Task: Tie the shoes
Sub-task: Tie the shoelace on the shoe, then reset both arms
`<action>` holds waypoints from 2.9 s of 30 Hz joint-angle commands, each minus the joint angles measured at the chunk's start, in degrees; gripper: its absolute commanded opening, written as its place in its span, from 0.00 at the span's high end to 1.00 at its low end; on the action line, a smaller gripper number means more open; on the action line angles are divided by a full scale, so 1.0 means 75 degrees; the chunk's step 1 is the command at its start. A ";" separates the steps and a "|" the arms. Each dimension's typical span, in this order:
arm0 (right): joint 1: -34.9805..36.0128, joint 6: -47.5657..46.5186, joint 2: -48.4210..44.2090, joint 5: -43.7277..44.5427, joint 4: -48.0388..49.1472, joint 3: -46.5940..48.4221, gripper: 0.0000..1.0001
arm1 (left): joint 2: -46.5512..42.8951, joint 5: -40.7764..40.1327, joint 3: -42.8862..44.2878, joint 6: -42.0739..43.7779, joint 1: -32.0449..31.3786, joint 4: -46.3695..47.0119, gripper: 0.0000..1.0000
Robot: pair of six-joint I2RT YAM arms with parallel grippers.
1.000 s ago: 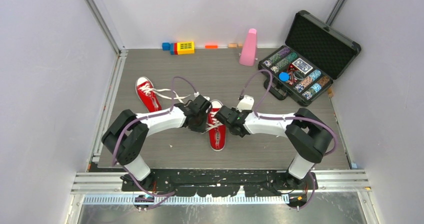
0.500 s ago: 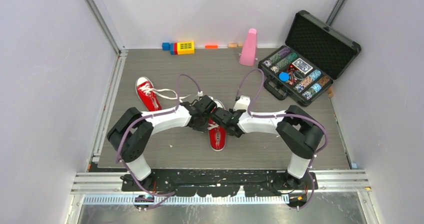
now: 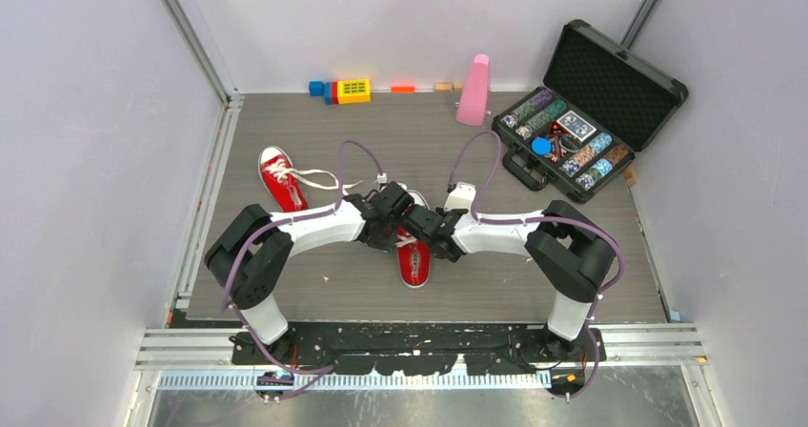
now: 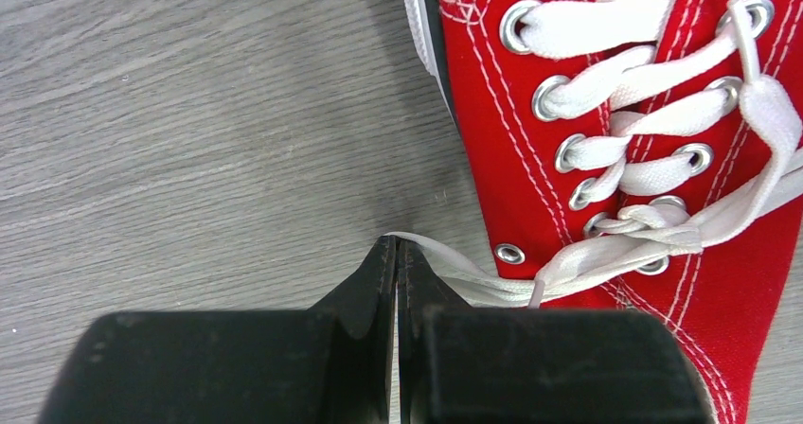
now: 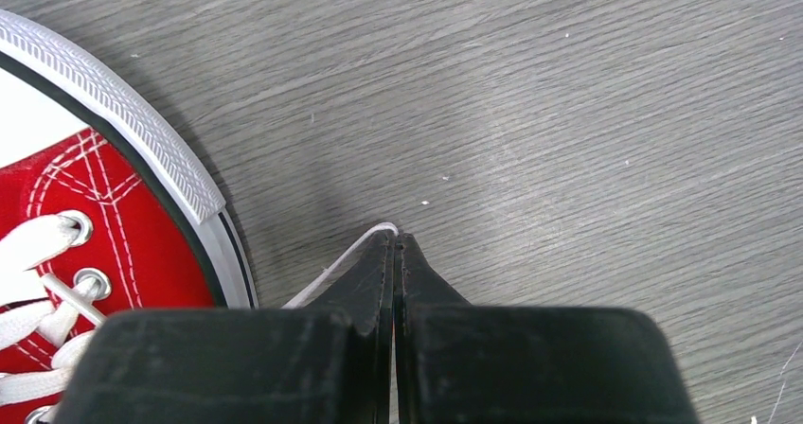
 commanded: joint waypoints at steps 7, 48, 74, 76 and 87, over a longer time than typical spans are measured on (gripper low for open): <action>-0.0163 -0.1498 -0.1435 -0.0388 0.0045 0.0274 0.66 | -0.0865 -0.0401 0.0001 0.0441 0.0089 -0.0848 0.69; -0.5255 -0.5094 -0.7050 -0.1688 0.3939 -0.3647 0.01 | -0.6786 -0.0518 -0.3745 0.1677 0.5668 0.2988 0.01; -0.6560 -0.7583 -0.1598 -0.2382 1.1686 -0.4951 0.10 | -0.1250 0.1479 -0.4992 0.4396 0.5673 1.0984 0.01; -0.6601 -0.7559 -0.1599 -0.2423 1.1666 -0.4955 0.01 | -0.1191 0.1423 -0.4985 0.4308 0.5669 1.1136 0.00; -0.6620 -0.7558 -0.1594 -0.2427 1.1764 -0.4995 0.00 | -0.1184 0.1152 -0.4810 0.4230 0.5669 1.0778 0.00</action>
